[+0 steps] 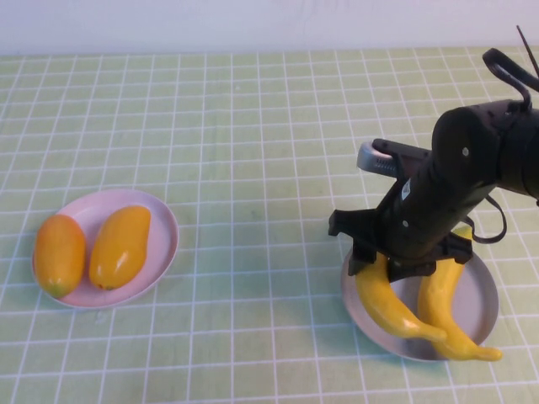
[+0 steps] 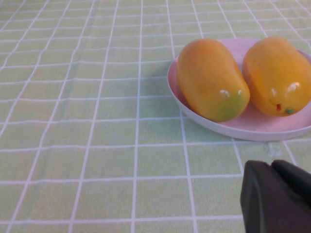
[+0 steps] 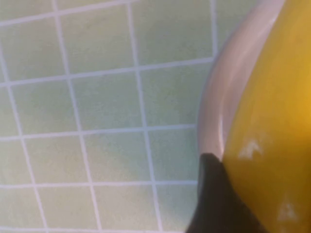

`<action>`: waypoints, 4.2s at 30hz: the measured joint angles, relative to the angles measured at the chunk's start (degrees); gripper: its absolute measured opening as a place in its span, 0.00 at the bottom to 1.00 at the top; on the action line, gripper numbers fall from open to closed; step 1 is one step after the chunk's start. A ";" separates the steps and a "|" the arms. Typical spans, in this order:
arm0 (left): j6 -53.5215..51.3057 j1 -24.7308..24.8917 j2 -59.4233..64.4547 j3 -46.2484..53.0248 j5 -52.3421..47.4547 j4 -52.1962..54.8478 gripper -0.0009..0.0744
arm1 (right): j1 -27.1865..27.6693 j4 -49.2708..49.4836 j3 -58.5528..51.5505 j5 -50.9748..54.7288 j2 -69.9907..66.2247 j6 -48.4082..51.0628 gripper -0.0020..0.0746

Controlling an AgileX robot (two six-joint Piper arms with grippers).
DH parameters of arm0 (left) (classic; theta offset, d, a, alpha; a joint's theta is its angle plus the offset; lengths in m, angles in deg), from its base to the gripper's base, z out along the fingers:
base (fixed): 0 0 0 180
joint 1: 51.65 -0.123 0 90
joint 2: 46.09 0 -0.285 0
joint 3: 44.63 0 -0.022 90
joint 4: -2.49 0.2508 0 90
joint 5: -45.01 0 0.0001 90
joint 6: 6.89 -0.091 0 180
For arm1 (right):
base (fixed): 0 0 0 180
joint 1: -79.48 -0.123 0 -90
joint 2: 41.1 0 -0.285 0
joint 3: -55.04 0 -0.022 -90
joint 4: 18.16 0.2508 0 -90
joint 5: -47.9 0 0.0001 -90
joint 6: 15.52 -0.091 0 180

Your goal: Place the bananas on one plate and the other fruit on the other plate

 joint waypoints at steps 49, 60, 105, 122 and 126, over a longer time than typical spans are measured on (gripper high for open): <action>0.00 0.00 0.00 0.00 0.00 0.00 0.01 | 0.11 -6.33 -0.92 17.59 35.66 35.14 0.01; 0.00 0.00 0.00 0.00 0.00 0.00 0.01 | 5.22 -3.27 -9.78 3.97 41.49 43.15 0.01; 0.00 0.00 0.00 0.00 0.00 0.00 0.01 | 34.13 9.36 -74.06 -37.32 101.52 48.58 0.01; 0.00 0.00 0.00 0.00 0.00 0.00 0.01 | 34.13 -0.13 -74.06 -31.21 101.52 37.57 0.01; 0.00 0.00 0.00 0.00 0.00 0.00 0.01 | 34.13 -0.13 -74.06 -31.21 101.52 37.57 0.01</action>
